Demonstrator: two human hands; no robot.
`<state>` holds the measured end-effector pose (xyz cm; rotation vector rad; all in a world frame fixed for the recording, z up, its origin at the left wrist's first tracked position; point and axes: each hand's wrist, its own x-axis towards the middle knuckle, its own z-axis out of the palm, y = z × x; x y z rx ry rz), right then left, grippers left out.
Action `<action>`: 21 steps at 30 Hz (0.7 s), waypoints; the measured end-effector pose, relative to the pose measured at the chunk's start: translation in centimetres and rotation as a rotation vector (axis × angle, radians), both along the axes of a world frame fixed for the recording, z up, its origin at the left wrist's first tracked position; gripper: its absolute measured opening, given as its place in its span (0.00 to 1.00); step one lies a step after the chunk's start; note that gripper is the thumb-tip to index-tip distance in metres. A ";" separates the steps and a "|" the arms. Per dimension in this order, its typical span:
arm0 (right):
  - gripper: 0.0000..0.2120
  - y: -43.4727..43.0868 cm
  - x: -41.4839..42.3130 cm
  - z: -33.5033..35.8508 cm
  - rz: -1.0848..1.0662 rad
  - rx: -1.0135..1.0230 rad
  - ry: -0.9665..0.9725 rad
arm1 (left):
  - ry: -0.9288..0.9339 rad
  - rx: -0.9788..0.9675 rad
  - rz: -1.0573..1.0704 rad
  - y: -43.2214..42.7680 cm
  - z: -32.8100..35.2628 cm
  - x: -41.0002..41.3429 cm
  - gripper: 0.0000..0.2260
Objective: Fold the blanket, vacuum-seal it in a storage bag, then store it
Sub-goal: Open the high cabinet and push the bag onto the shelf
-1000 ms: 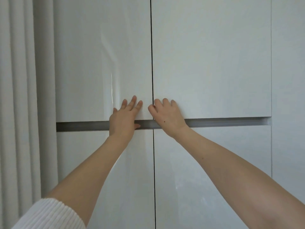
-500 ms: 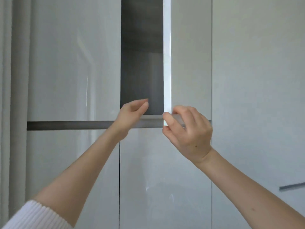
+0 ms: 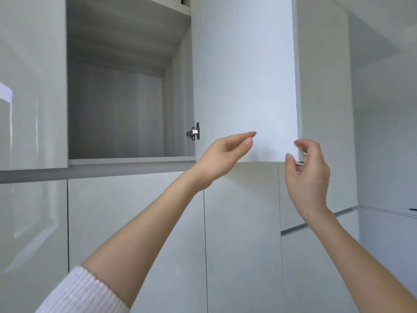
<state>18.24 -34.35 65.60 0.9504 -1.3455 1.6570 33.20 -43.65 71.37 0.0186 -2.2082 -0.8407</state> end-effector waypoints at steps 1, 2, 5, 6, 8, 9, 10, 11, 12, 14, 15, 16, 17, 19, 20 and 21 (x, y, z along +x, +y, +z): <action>0.14 0.1 -0.5 0.0 -0.132 0.038 0.003 | 0.022 -0.016 0.059 -0.4 -0.1 0.2 0.16; 0.14 0.1 -0.6 0.0 -0.322 0.059 0.029 | 0.043 -0.030 0.131 -1.1 -0.1 0.5 0.15; 0.12 -1.7 2.0 0.0 -0.565 -0.122 0.229 | 0.099 -0.085 0.452 -4.2 -0.7 2.8 0.11; 0.10 -3.0 3.6 0.1 -0.455 -0.165 0.298 | 0.108 -0.097 0.561 -5.3 -0.8 3.9 0.11; 0.10 -6.6 6.6 0.7 -0.100 -0.075 0.322 | 0.121 -0.110 0.740 -7.5 -0.9 6.4 0.10; 0.10 -8.6 7.9 1.1 0.067 0.018 0.287 | 0.131 -0.120 0.818 -8.6 -1.0 7.8 0.10; 0.12 -10.7 9.2 1.5 0.197 0.113 0.259 | 0.142 -0.137 0.896 -9.7 -1.0 9.2 0.10; 0.12 -12.8 10.4 2.0 0.274 0.210 0.255 | 0.154 -0.161 0.971 -10.8 -0.9 10.5 0.09; 0.13 -15.1 11.6 2.5 0.290 0.306 0.284 | 0.161 -0.190 1.045 -11.9 -0.7 11.9 0.10; 0.15 -19.4 14.4 3.4 0.228 0.469 0.398 | 0.143 -0.239 1.181 -14.2 -0.1 14.6 0.10; 0.15 -21.4 16.0 3.7 0.221 0.539 0.437 | 0.118 -0.249 1.242 -15.3 0.2 16.0 0.11; 0.16 -23.4 17.8 4.1 0.259 0.606 0.443 | 0.088 -0.252 1.298 -16.5 0.5 17.4 0.12; 0.18 -25.2 19.5 4.4 0.334 0.670 0.424 | 0.059 -0.244 1.343 -17.7 0.8 18.9 0.13; 0.21 -28.9 23.2 5.3 0.563 0.746 0.321 | 0.021 -0.223 1.410 -20.3 1.0 21.9 0.14; 0.23 -30.1 24.4 5.7 0.676 0.763 0.255 | 0.009 -0.210 1.419 -21.2 0.9 23.0 0.14; 0.24 -31.4 25.6 6.1 0.769 0.760 0.197 | -0.002 -0.191 1.418 -22.1 0.9 24.2 0.14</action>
